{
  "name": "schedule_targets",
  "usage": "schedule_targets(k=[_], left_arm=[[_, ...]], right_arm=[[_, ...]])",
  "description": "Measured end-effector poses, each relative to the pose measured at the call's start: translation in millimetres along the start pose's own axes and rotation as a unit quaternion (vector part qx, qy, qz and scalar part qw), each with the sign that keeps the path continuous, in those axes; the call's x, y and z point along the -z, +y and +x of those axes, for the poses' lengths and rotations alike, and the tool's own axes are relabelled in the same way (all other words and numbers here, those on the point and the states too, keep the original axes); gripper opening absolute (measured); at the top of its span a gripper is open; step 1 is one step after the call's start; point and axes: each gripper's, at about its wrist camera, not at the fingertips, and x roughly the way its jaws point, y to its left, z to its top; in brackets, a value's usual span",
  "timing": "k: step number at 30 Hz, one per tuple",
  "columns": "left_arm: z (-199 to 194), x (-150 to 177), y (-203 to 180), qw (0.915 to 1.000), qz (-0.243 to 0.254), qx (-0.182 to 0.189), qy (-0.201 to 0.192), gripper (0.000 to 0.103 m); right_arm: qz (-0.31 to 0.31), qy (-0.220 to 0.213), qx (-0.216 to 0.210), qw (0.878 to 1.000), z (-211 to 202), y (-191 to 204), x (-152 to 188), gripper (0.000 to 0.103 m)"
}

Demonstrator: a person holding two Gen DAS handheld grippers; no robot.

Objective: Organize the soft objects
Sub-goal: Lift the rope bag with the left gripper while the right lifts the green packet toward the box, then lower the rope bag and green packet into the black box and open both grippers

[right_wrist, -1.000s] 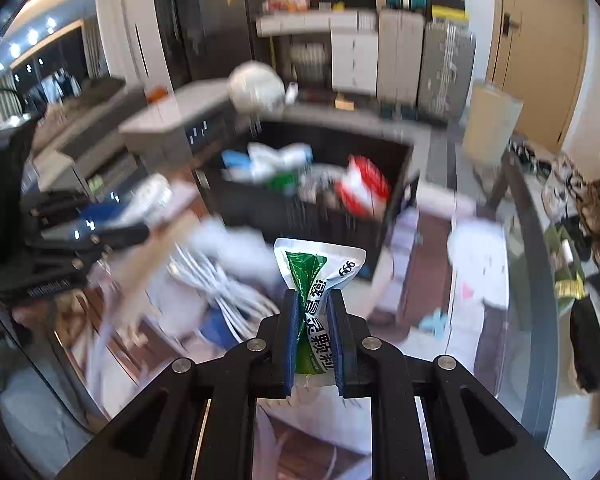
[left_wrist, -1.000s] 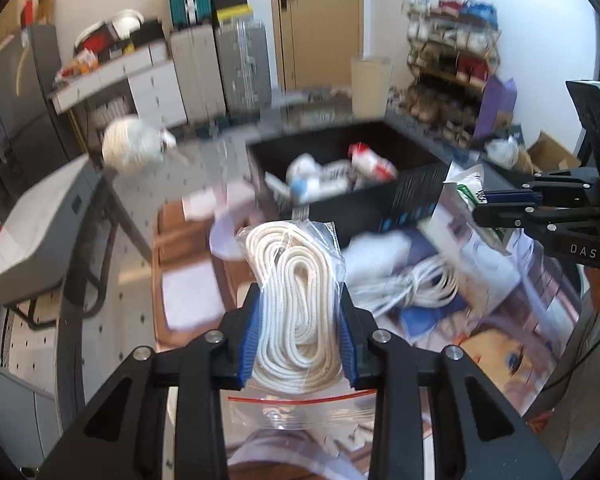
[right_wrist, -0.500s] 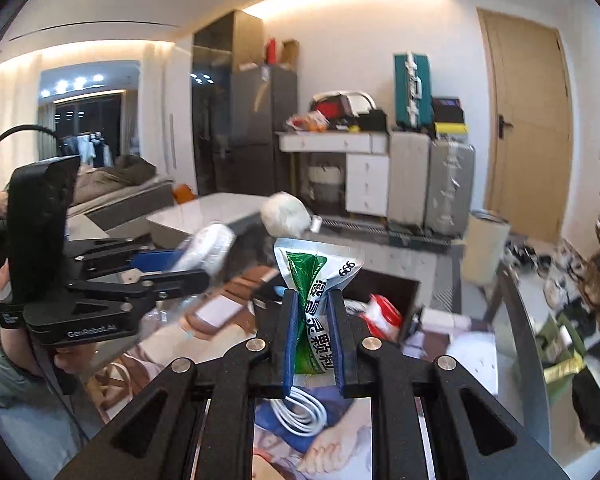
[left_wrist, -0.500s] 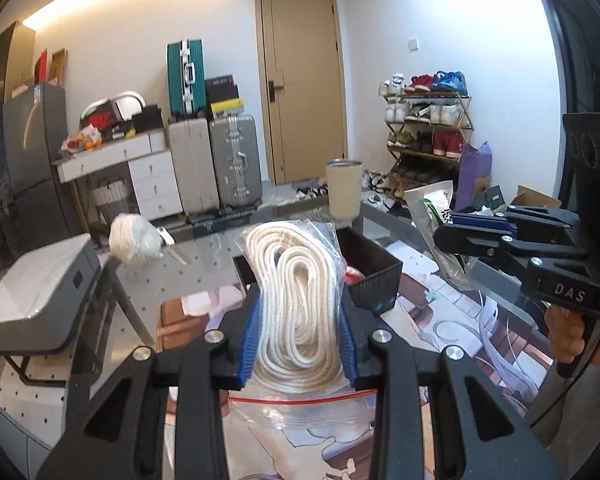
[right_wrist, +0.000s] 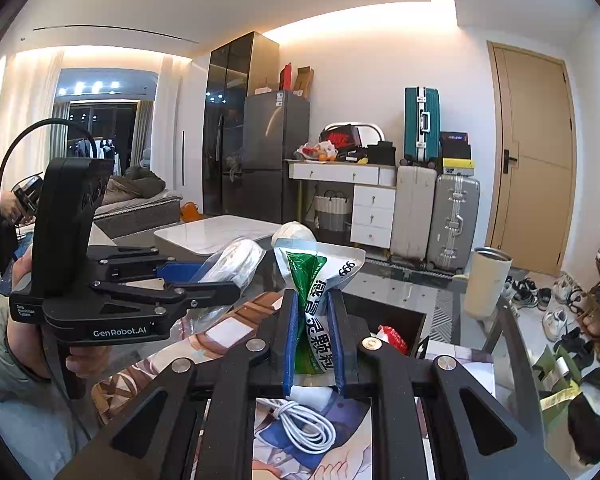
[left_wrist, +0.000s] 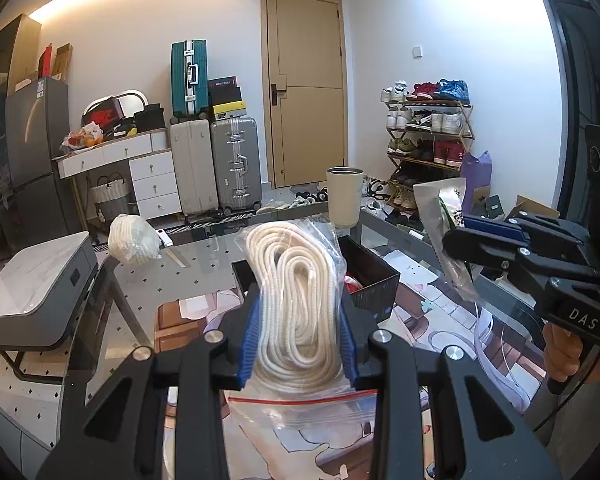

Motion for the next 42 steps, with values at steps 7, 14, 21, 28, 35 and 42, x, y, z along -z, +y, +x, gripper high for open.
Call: schedule_targets(k=[7,14,21,28,35,42], left_arm=[[-4.4,-1.3,-3.1,0.9999,0.000,-0.002,-0.011,0.033],[-6.4,-0.6,-6.0,0.9999,0.001,0.000,-0.016,0.033],[-7.4,-2.2,-4.5,0.9998,-0.002,0.000,-0.020,0.033],[-7.5,-3.1,-4.0,0.9998,-0.002,0.003,-0.019,0.033],[-5.4,-17.8,-2.7,0.9993,-0.005,0.011,-0.035,0.033],[17.8,-43.0,13.4,0.9984,-0.024,0.014,-0.048,0.033]], right_arm=[[-0.006,0.003,0.001,1.000,3.4,3.1,-1.2,0.014],[-0.002,0.002,0.002,1.000,3.8,-0.6,-1.1,0.014],[0.001,0.004,0.004,1.000,4.8,-3.4,-1.0,0.014],[0.000,0.002,0.005,1.000,6.2,-3.4,-0.5,0.014],[0.008,-0.011,0.021,1.000,11.6,-6.2,-16.1,0.014],[0.017,-0.014,0.038,0.999,40.7,-14.8,-35.0,0.014]])
